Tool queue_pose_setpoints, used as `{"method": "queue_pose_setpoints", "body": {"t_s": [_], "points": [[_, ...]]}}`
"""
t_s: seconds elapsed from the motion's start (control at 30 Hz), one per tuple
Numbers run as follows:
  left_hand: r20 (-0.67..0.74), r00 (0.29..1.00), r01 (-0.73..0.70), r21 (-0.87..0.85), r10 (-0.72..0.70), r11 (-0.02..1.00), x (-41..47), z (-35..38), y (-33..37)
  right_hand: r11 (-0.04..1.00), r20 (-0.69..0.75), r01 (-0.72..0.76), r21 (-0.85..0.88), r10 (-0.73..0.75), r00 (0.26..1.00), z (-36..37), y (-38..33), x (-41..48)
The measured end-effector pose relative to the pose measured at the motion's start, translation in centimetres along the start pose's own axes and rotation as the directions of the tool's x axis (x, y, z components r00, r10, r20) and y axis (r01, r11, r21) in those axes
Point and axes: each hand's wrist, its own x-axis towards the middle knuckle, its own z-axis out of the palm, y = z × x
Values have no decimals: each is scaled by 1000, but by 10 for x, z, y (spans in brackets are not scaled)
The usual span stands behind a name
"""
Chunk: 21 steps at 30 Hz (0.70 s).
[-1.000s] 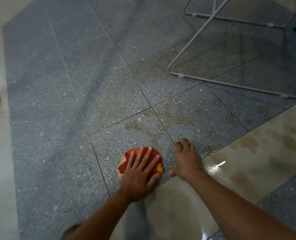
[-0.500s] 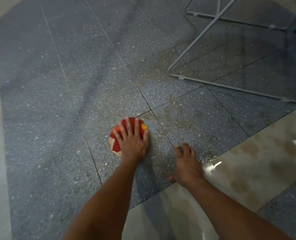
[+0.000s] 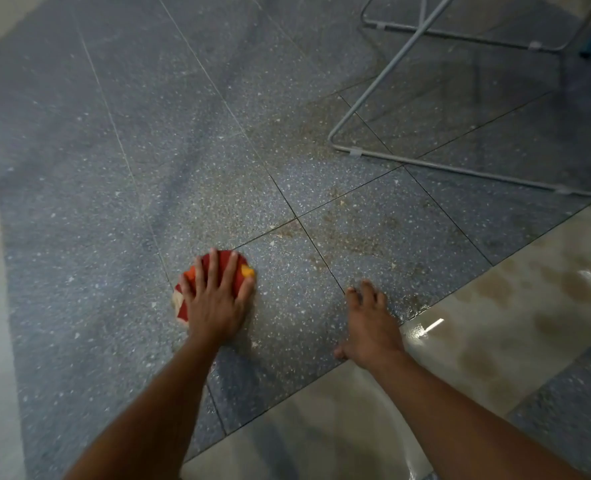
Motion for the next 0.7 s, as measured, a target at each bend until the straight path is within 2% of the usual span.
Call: {"method": "queue_pose_setpoints", "body": {"t_s": [0.1,0.17,0.2,0.27,0.33,0.37,0.4,0.43,0.57,0.63,0.7], "points": [[6,967,253,-132,-254,958,47,-6,68,1000,-31,1,7,-1,1000,3,1,2],[15,968,250,-131,-250,959,58,-3,106,1000,-37,6,2,-6,999,5,3,3],[13,983,184,-112,-184,977,54,3,120,1000,-27,4,-1,-4,1000,6,3,3],[-7,997,-77,-50,77,996,30,17,133,1000,-18,-12,10,12,1000,7,2,3],[7,931,-364,2,364,931,-8,30,122,999,-19,-24,23,25,1000,6,1,3],[25,885,-465,19,464,885,-26,34,106,999,-16,-24,25,24,1000,6,1,3],[34,854,-520,33,519,853,-42,38,86,999,-12,-21,28,22,1000,6,1,3],[48,852,-524,35,522,851,-57,38,64,999,-6,-19,32,19,1000,5,2,3],[11,969,-249,24,249,968,-47,21,23,999,6,-13,33,13,1000,5,3,1],[-7,997,-78,-23,78,997,-7,10,40,999,10,-13,30,13,1000,4,2,1],[18,994,105,-115,-104,988,42,-2,68,999,2,-21,27,21,1000,3,0,0]]}}
